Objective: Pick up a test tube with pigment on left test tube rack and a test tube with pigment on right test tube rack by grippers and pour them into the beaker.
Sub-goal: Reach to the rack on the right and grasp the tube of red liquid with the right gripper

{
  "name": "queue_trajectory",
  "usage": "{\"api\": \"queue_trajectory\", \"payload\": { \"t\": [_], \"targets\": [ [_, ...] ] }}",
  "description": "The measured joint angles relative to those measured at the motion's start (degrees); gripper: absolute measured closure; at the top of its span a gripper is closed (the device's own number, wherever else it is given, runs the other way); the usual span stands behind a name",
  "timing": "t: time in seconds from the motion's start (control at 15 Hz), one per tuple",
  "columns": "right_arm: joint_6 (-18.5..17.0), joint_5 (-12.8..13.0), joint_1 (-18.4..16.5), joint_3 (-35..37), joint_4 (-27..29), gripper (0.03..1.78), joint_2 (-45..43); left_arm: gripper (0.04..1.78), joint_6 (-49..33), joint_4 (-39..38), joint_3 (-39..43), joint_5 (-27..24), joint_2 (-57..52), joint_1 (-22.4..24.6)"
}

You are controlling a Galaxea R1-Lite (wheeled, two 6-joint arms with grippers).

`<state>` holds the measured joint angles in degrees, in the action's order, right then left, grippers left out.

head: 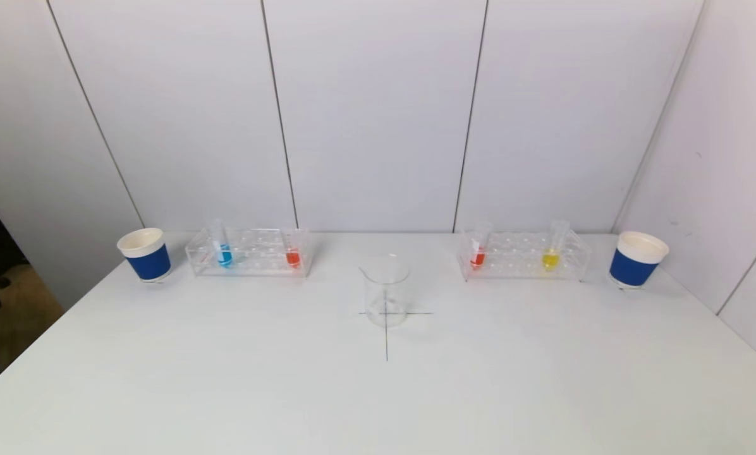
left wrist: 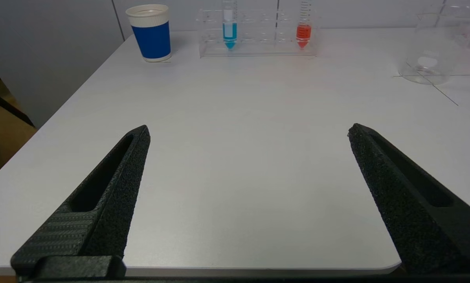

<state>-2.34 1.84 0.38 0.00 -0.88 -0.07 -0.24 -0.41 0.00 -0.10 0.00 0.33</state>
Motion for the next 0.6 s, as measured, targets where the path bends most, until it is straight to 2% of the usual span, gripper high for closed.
{"api": "queue_trajectory", "payload": {
  "t": [0.2, 0.33, 0.6],
  "targets": [
    [0.8, 0.0, 0.0, -0.1, -0.8, 0.04, 0.0, 0.06, 0.0, 0.0, 0.0, 0.0, 0.0, 0.0],
    [0.9, -0.6, 0.0, -2.9, 0.5, 0.04, 0.0, 0.06, 0.0, 0.0, 0.0, 0.0, 0.0, 0.0],
    [0.8, -4.3, 0.0, -12.4, 8.3, 0.04, 0.7, 0.06, 0.0, 0.0, 0.0, 0.0, 0.0, 0.0]
  ]
}}
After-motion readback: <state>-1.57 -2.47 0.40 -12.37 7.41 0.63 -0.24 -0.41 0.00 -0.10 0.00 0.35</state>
